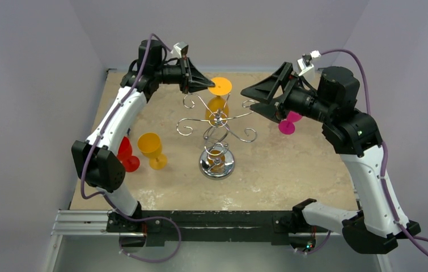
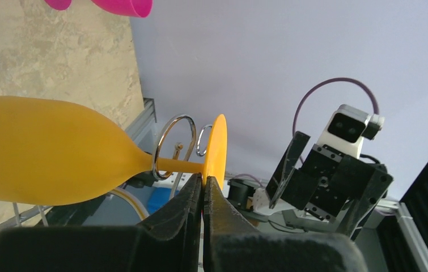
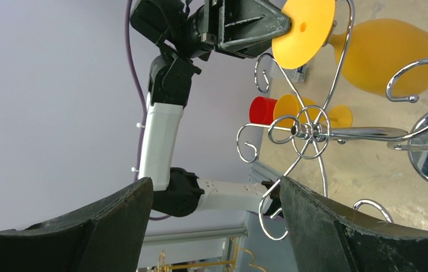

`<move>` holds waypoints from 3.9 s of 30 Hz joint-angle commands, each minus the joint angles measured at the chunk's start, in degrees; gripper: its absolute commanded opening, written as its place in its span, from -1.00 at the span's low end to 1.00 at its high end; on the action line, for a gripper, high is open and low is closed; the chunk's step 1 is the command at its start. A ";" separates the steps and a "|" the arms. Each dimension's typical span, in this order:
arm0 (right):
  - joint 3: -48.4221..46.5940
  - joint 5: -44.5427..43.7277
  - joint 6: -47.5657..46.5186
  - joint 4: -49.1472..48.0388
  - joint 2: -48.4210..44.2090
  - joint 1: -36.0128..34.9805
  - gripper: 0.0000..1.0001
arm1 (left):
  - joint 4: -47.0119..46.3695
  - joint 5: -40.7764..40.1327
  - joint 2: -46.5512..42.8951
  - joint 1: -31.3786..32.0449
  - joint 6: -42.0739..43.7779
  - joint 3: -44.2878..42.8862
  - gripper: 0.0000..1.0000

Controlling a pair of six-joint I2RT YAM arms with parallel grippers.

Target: Take the wine glass off the wine glass rack

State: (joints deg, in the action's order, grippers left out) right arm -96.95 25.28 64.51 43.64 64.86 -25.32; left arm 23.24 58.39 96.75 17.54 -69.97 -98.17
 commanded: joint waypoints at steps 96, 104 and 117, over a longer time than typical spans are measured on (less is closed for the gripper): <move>3.91 2.59 1.59 -5.26 -2.06 0.27 0.61 | 11.59 -2.76 -6.81 -3.56 10.41 -4.31 -1.00; 4.55 2.49 2.07 -5.48 -3.04 0.25 0.61 | 9.57 -2.02 -6.45 -5.84 8.97 -6.11 -1.00; 3.44 1.79 3.51 -5.67 -2.80 0.20 0.60 | 5.60 -1.80 -7.36 -6.65 6.11 -16.80 -1.00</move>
State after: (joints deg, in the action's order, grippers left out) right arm -92.31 26.61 67.37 40.27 62.30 -25.32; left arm 32.27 55.68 91.88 11.62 -62.61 -110.08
